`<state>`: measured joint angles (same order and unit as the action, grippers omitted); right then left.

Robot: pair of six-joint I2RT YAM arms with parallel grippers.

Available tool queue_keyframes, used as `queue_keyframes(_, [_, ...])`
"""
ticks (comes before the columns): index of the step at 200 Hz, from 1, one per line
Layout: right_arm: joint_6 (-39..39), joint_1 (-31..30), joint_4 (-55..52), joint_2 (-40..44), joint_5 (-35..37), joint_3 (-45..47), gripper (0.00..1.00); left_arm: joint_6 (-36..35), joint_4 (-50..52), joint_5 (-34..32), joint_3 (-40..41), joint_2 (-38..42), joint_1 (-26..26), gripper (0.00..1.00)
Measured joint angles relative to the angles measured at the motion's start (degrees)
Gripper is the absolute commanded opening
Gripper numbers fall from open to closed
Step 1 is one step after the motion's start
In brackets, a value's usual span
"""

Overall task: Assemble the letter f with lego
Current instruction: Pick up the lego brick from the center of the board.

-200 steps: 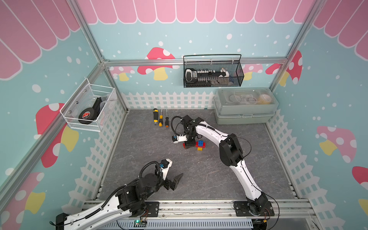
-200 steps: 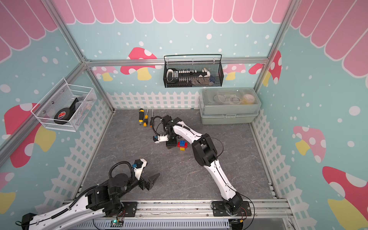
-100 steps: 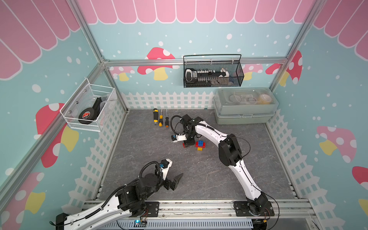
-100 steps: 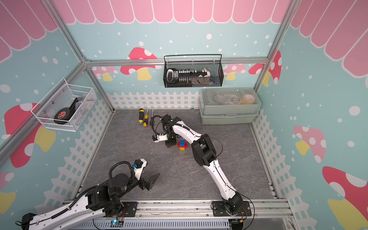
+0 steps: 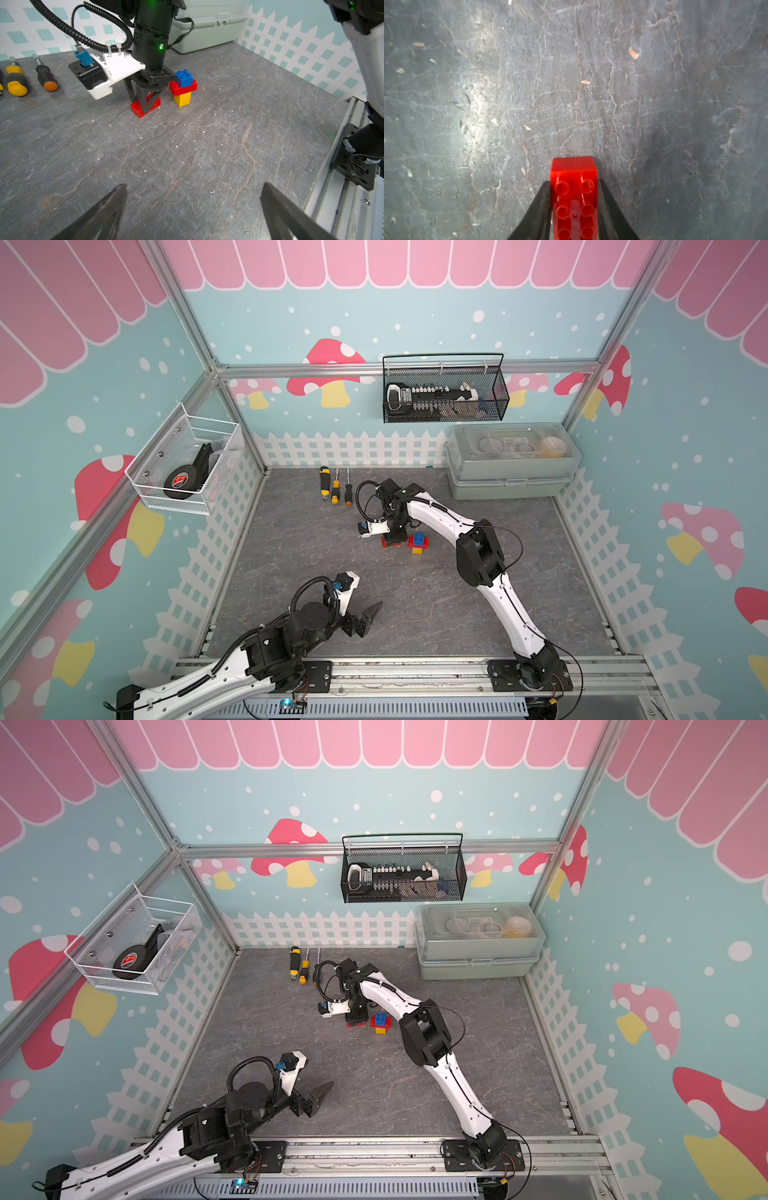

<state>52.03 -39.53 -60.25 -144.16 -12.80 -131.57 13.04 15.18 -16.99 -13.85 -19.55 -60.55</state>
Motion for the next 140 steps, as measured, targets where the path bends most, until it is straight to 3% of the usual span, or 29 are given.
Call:
queue_keyframes(85, [-0.83, 0.0, -0.48, -0.24, 1.01, -3.93, 0.25, 0.0, 0.0, 0.0, 0.0, 0.0, 0.0, 0.99])
queue_keyframes(140, [-2.43, 0.11, -4.48, 0.46, 6.8, -11.72, 0.27, 0.0, 0.0, 0.0, 0.0, 0.0, 0.0, 0.99])
